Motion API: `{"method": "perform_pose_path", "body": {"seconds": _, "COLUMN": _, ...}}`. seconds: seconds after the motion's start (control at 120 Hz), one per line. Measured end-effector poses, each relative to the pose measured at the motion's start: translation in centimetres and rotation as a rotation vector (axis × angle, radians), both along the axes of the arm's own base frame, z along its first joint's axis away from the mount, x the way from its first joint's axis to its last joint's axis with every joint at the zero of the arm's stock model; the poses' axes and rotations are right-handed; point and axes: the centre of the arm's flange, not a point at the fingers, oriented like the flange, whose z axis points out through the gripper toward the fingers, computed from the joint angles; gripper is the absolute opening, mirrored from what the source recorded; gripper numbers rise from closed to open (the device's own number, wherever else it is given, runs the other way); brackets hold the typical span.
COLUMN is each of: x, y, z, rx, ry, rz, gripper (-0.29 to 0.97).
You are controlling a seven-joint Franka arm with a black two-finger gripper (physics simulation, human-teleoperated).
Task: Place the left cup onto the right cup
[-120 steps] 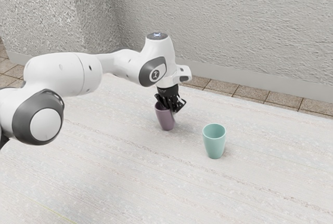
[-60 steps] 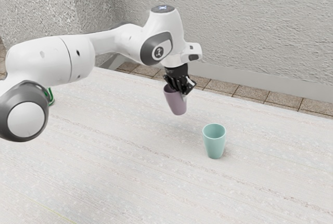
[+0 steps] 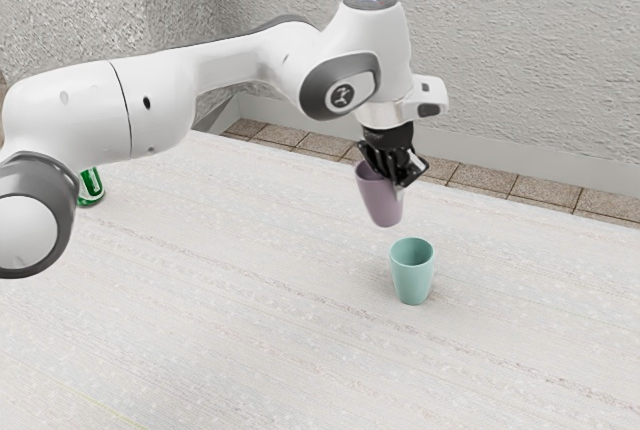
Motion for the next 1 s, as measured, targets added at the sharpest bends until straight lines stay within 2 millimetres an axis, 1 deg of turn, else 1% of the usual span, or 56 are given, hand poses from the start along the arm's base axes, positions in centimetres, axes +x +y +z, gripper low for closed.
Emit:
{"method": "perform_pose_path", "body": {"seconds": 0.167, "x": -1.1, "y": -2.6, "z": -0.2, "rx": 0.007, "ry": -0.005, "rz": 0.004, "gripper": -0.10}}
{"method": "perform_pose_path", "body": {"seconds": 0.258, "x": -1.2, "y": -3.2, "z": -0.7, "rx": 0.012, "ry": -0.004, "rz": 0.022, "gripper": -0.10}}
{"method": "perform_pose_path", "body": {"seconds": 0.458, "x": -0.5, "y": -3.4, "z": -2.7, "rx": 0.016, "ry": 0.002, "rz": 0.075, "gripper": -0.10}}
{"method": "perform_pose_path", "body": {"seconds": 0.533, "x": -0.1, "y": -3.5, "z": -3.1, "rx": 0.009, "ry": -0.001, "rz": 0.091, "gripper": -0.10}}
{"method": "perform_pose_path", "body": {"seconds": 0.692, "x": -0.2, "y": -4.1, "z": -3.5, "rx": 0.009, "ry": -0.006, "rz": 0.113, "gripper": -0.10}}
{"method": "perform_pose_path", "body": {"seconds": 0.883, "x": -0.1, "y": -4.2, "z": -4.0, "rx": 0.008, "ry": -0.003, "rz": 0.144, "gripper": -0.10}}
{"method": "perform_pose_path", "body": {"seconds": 1.0, "x": 0.0, "y": -4.2, "z": -4.7, "rx": 0.003, "ry": 0.005, "rz": 0.161, "gripper": -0.10}}
